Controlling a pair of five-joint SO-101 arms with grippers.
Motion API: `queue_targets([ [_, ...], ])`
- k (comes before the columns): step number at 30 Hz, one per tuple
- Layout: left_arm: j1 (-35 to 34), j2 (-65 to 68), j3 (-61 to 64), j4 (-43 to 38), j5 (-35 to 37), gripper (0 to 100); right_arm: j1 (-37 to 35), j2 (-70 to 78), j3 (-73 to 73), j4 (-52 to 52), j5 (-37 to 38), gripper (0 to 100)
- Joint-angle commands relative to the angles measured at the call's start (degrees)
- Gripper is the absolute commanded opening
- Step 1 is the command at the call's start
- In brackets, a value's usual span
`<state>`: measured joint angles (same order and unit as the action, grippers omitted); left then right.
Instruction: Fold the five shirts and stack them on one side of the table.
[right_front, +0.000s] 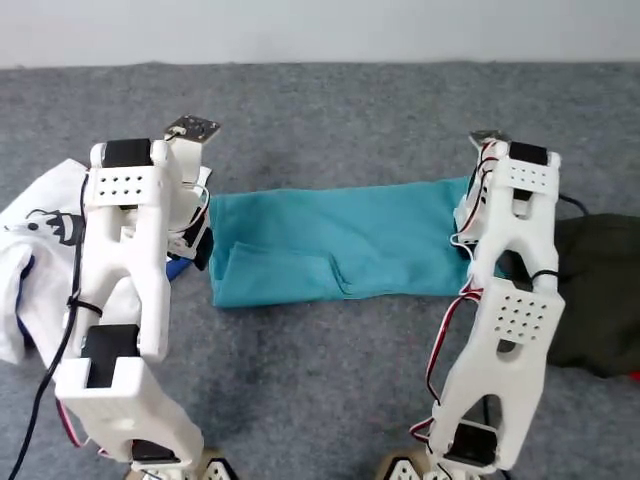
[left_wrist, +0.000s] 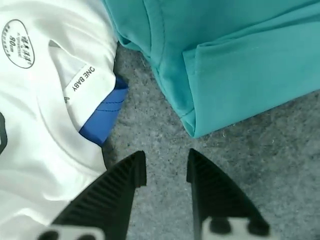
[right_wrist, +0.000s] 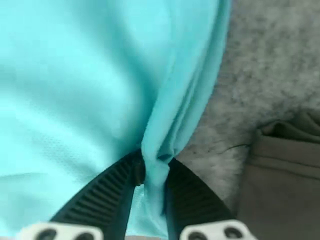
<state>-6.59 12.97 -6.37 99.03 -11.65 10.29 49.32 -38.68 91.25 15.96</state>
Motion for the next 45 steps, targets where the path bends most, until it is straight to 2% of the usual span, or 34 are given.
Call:
queue_targets([
  [1,0.5,-0.3,-0.2,-0.2,0.1,14,-3.4,-6.2,-0.5,3.1,-0.5,0.9],
  [8,0.5,-0.3,-0.2,-0.1,0.1,14,-10.2,-14.5,-0.5,6.1,-0.6,0.9],
  [19,-0.4,-0.4,-0.3,0.0,0.1,14,-31.8,-18.1,-0.5,6.1,-4.1,0.9],
  [26,-7.3,-1.0,-2.2,0.3,0.1,14,-43.9,-18.1,-0.5,2.3,-5.6,0.9],
  [33,-15.6,-1.0,-6.3,1.6,0.3,14,-48.2,-16.6,-0.5,-1.6,-6.4,0.9],
  [45,-15.9,-0.9,-6.3,1.6,0.2,14,-53.8,-11.8,-0.6,-8.5,-6.5,0.9],
])
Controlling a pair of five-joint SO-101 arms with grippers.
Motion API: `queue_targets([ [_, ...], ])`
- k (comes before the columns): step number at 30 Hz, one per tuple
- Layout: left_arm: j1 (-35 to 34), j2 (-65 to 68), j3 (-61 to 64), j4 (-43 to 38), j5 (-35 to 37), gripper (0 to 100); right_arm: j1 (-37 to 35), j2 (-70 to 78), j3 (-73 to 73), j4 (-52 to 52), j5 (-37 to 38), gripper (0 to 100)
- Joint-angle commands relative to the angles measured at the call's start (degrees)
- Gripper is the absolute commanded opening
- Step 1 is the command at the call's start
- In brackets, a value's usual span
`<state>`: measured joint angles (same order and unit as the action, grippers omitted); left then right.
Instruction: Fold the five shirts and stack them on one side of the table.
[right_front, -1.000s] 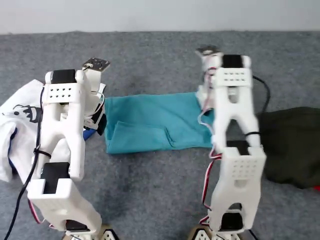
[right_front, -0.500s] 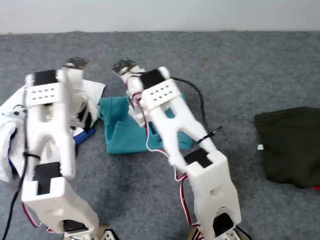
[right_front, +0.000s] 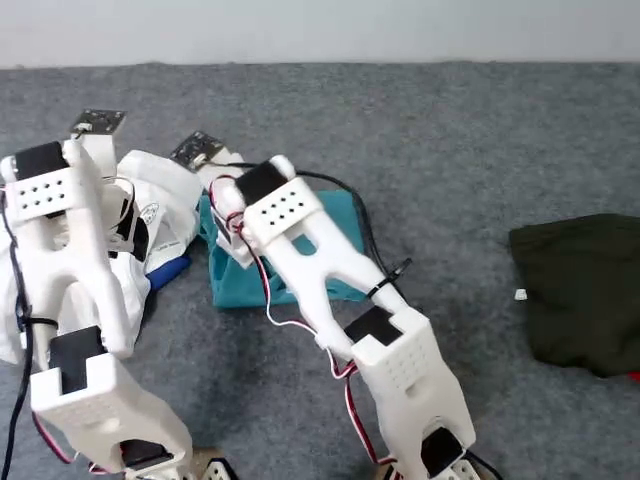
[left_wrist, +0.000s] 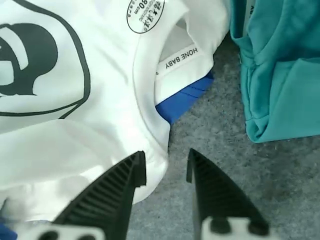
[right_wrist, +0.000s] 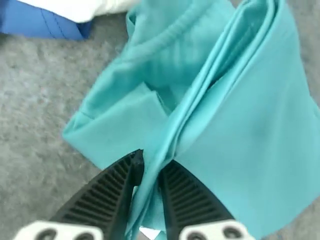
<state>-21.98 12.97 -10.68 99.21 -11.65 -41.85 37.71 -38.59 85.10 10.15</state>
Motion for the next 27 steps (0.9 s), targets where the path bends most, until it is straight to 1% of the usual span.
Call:
queue_targets([
  [1,-0.5,-0.9,-2.0,1.4,0.2,14,-2.1,0.3,-0.7,-3.1,-0.7,0.9],
  [14,-0.4,-0.9,-2.0,1.4,0.2,14,-2.5,6.8,-0.7,-11.4,-3.2,1.2],
  [16,-0.4,-0.9,-2.0,1.4,0.2,14,-2.5,6.8,-0.7,-10.9,-3.2,5.9],
  [19,-0.4,-0.9,-2.0,1.4,0.2,14,-2.6,6.7,-0.7,-10.8,-3.2,20.2],
  [21,-0.4,-0.9,-2.0,1.4,0.2,14,-3.4,6.7,-0.7,-10.6,-3.2,27.3],
  [22,-0.5,-0.9,-2.0,1.4,0.2,14,-4.0,6.7,-0.7,-9.9,-3.2,28.8],
  [24,-0.6,-0.9,-2.0,1.3,0.1,14,-6.4,6.7,-2.5,-7.8,-3.2,28.3],
  [27,-0.7,-0.9,-2.0,1.3,0.1,14,-8.9,6.7,-8.9,-2.9,-3.2,27.3],
])
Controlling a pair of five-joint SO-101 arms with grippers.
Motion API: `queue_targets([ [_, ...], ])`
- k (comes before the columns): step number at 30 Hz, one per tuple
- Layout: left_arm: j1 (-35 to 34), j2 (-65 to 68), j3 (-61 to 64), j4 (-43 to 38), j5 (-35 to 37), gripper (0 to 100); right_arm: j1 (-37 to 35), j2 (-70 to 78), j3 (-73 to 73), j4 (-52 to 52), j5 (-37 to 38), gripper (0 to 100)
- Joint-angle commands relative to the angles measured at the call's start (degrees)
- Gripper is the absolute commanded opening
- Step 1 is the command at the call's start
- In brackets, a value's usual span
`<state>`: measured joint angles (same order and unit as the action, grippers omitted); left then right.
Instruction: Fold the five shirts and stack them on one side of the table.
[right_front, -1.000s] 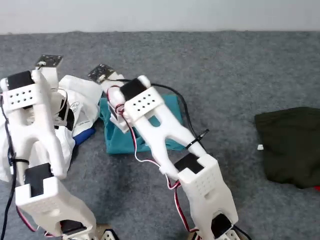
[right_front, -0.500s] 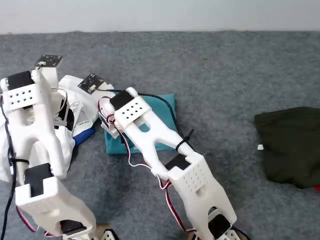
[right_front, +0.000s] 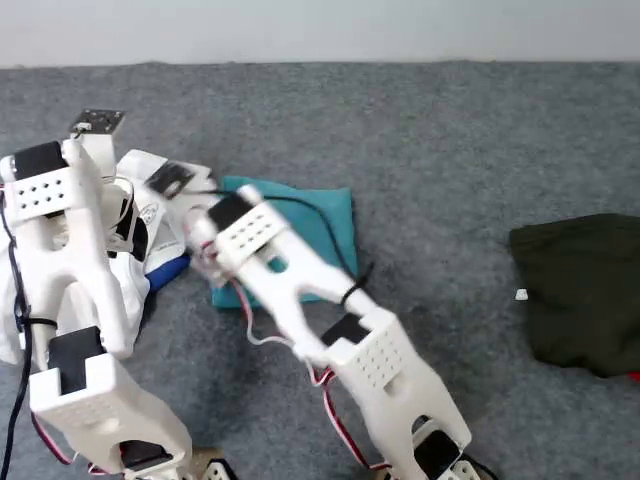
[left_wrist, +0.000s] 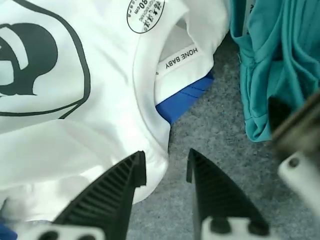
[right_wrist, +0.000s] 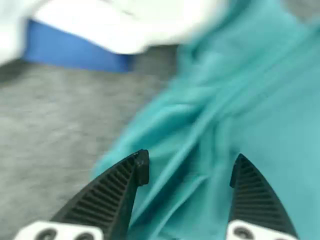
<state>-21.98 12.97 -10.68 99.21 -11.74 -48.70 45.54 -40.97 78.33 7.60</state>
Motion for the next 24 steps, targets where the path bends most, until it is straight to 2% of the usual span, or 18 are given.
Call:
queue_targets([
  [1,-0.7,-0.9,-2.0,1.3,0.2,14,-2.2,-1.1,-9.7,6.3,-0.6,27.4],
  [7,-0.7,-0.9,-2.1,1.3,0.2,14,3.6,-0.5,-28.6,20.5,-0.4,27.4],
  [11,-0.7,-0.9,-2.1,1.3,0.2,14,9.8,0.1,-27.3,22.6,-0.4,27.4],
  [14,-1.4,-1.0,-2.4,1.3,0.2,14,11.6,3.0,-23.6,22.8,-0.5,27.4],
  [17,-4.6,-1.0,-5.0,1.3,0.3,14,10.6,7.3,-21.7,22.9,-0.7,27.4],
  [24,-10.9,-1.0,-8.0,1.3,0.4,14,2.2,11.2,-21.6,23.0,-0.7,27.4],
])
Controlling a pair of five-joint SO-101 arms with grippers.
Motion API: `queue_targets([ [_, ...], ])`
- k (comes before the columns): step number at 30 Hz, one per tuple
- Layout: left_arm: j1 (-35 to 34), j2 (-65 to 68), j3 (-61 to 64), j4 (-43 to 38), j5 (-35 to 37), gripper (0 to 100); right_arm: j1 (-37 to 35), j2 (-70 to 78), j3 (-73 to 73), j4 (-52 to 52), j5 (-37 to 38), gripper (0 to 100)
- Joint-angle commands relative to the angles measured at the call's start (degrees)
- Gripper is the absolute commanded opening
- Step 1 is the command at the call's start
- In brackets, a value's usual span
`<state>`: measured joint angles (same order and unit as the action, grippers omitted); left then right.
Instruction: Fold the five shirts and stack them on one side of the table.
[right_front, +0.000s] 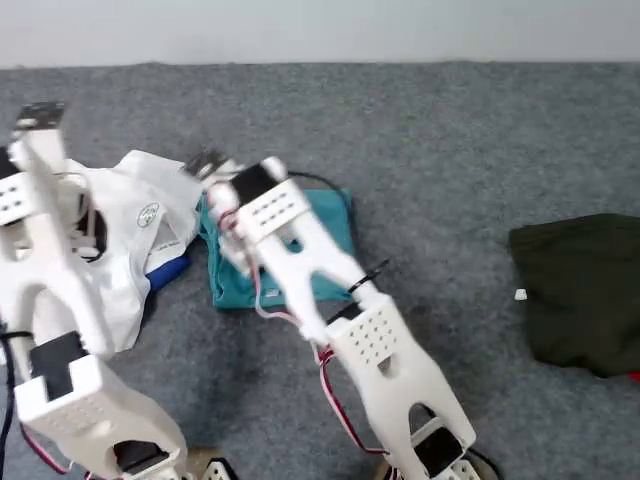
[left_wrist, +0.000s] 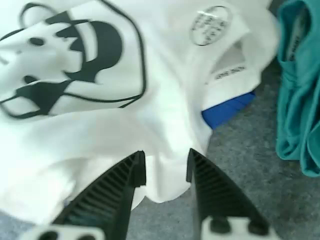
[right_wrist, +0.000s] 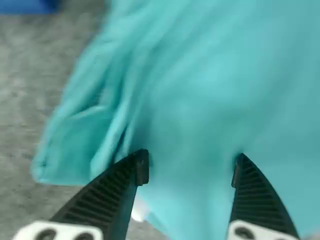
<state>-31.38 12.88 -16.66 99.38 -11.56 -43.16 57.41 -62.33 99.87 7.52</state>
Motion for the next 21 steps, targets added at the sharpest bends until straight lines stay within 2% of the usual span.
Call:
queue_targets([
  [1,-1.6,-0.9,-2.0,1.1,0.2,14,-4.4,-0.7,-0.3,1.5,-0.6,27.4],
  [11,-1.4,-0.8,-2.0,1.1,0.2,14,-12.0,-0.6,0.0,1.5,-0.7,27.4],
  [18,-1.5,-0.8,-2.0,1.1,0.2,14,-12.1,-1.2,-0.4,2.7,-0.5,27.4],
  [21,-1.5,-0.8,-2.0,1.1,0.1,14,-9.7,-3.7,-1.5,3.0,-0.4,27.4],
])
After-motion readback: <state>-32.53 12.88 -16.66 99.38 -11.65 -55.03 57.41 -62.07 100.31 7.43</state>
